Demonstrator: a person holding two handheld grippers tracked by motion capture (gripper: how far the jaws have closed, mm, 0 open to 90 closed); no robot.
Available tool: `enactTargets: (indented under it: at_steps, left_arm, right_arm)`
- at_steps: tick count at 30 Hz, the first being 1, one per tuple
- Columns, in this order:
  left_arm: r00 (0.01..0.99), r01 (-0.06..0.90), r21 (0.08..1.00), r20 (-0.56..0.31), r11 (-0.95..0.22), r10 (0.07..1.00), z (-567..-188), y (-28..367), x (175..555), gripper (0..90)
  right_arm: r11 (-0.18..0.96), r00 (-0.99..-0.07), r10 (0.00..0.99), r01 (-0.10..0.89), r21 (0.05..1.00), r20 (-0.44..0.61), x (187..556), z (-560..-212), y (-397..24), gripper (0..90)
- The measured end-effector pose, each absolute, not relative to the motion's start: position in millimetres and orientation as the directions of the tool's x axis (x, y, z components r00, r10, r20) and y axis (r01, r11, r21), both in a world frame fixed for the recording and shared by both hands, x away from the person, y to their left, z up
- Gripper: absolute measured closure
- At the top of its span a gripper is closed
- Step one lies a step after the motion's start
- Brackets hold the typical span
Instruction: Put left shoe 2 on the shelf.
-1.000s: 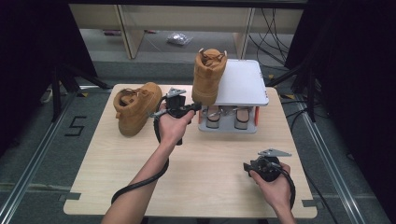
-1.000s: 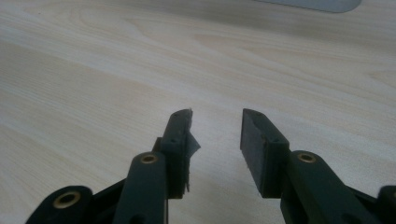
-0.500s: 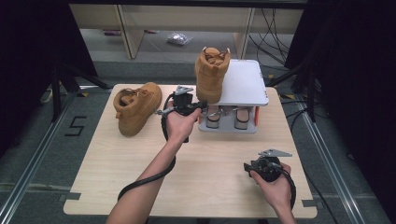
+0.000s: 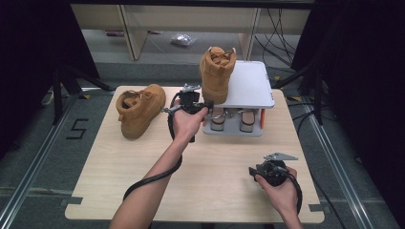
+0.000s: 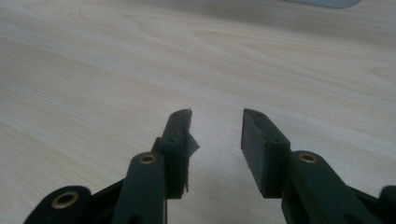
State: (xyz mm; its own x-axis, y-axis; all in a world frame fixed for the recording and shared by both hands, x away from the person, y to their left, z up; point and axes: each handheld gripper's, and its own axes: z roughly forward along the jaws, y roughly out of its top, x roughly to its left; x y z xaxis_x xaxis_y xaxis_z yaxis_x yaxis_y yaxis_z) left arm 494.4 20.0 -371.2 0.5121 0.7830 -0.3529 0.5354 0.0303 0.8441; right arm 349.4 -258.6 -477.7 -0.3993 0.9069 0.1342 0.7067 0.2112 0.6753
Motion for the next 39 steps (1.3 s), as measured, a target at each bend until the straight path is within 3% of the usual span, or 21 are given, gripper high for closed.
enactTargets:
  at_steps: [7, 11, 15, 21, 23, 29, 34, 39]
  left_arm:
    - [0.523, 0.536, 0.844, -0.354, 0.023, 0.775, -373.0, 19.3, 496.0, 89.6]
    - [0.548, 0.532, 0.846, -0.381, 0.041, 0.745, -373.2, 25.9, 491.7, 82.7]
    - [0.512, 0.498, 0.864, -0.366, 0.078, 0.777, -364.4, 40.8, 487.7, 86.6]
    - [0.404, 0.453, 0.881, -0.339, 0.136, 0.850, -358.0, 54.7, 515.1, 88.8]
    - [0.378, 0.437, 0.889, -0.320, 0.137, 0.869, -356.7, 54.7, 527.7, 88.6]
    - [0.348, 0.445, 0.889, -0.282, 0.107, 0.894, -358.9, 48.2, 553.0, 89.0]
    - [0.350, 0.443, 0.892, -0.265, 0.090, 0.898, -363.7, 42.2, 565.1, 89.3]
    - [0.360, 0.436, 0.898, -0.234, 0.058, 0.903, -363.7, 33.0, 569.6, 89.6]
  right_arm:
    - [0.188, -0.375, 0.915, 0.721, 0.666, 0.147, 348.1, -476.4, -258.3, 62.8]
    - [0.178, -0.369, 0.915, 0.734, 0.655, 0.164, 347.0, -476.0, -257.4, 62.7]
    - [0.185, -0.377, 0.913, 0.718, 0.671, 0.152, 348.8, -476.4, -259.9, 62.6]
    - [0.194, -0.392, 0.908, 0.705, 0.682, 0.146, 348.8, -475.7, -258.8, 62.6]
    - [0.144, -0.342, 0.921, 0.747, 0.649, 0.189, 345.2, -473.3, -254.2, 62.6]
    - [0.185, -0.385, 0.910, 0.712, 0.677, 0.156, 348.8, -477.0, -258.9, 62.6]
    - [0.141, -0.341, 0.920, 0.747, 0.649, 0.193, 345.7, -475.9, -256.8, 62.6]
    - [0.181, -0.378, 0.912, 0.717, 0.673, 0.157, 348.2, -478.0, -259.3, 62.6]
